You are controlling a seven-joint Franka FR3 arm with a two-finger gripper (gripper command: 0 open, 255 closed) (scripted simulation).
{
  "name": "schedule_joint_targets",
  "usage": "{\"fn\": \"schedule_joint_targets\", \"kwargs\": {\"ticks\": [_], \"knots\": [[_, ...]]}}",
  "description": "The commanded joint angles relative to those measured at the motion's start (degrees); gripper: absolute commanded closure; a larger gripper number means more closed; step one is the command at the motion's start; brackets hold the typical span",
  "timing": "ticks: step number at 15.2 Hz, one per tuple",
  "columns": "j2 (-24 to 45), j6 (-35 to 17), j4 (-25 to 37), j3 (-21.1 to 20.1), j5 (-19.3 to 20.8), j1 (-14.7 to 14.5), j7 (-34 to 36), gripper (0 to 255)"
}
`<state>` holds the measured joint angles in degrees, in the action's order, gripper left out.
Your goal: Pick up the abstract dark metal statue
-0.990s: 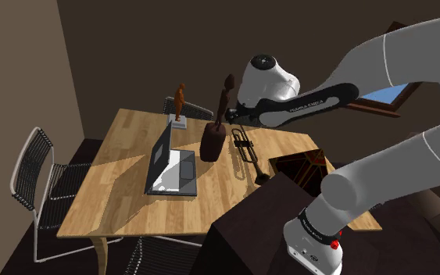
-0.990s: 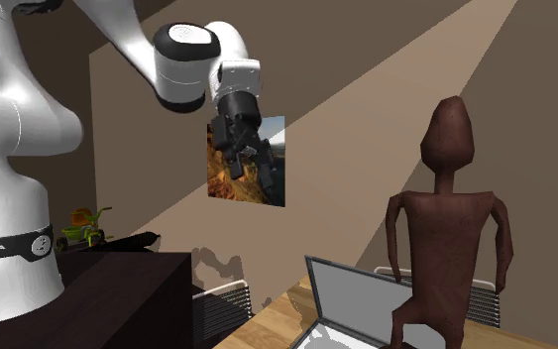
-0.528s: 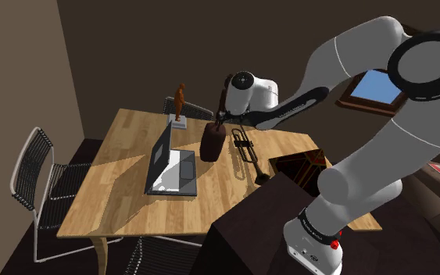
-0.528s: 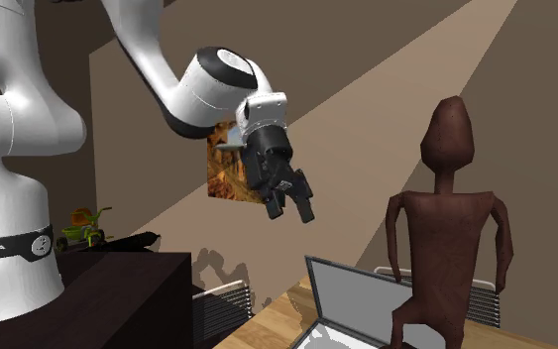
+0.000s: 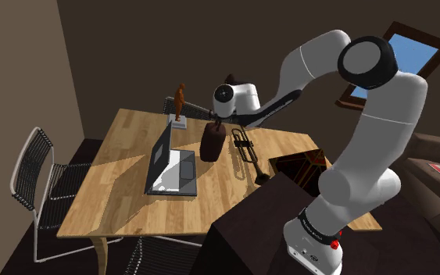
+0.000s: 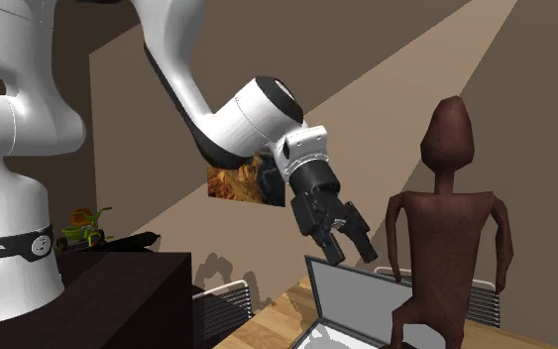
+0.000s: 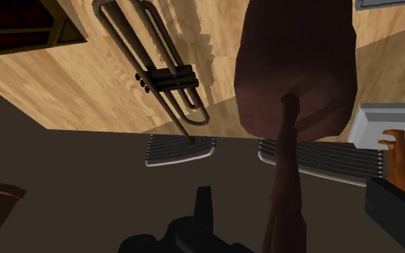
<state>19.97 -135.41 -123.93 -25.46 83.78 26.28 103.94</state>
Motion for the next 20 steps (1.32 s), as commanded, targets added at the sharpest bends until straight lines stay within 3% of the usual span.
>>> {"fn": "schedule_joint_targets", "kwargs": {"ticks": [1, 4, 13, 14, 20], "knots": [[4.04, 2.13, 4.04, 1.36, 3.78, -1.06, 3.58, 0], [8.95, 4.44, 9.34, 3.00, 7.24, -2.34, 6.80, 0], [13.85, 4.86, 10.93, 4.29, 11.22, -3.52, 10.99, 0], [13.83, 4.88, 10.86, 4.28, 11.25, -3.55, 11.07, 255], [13.92, 4.89, 10.92, 4.30, 11.29, -3.57, 11.10, 255]]}}
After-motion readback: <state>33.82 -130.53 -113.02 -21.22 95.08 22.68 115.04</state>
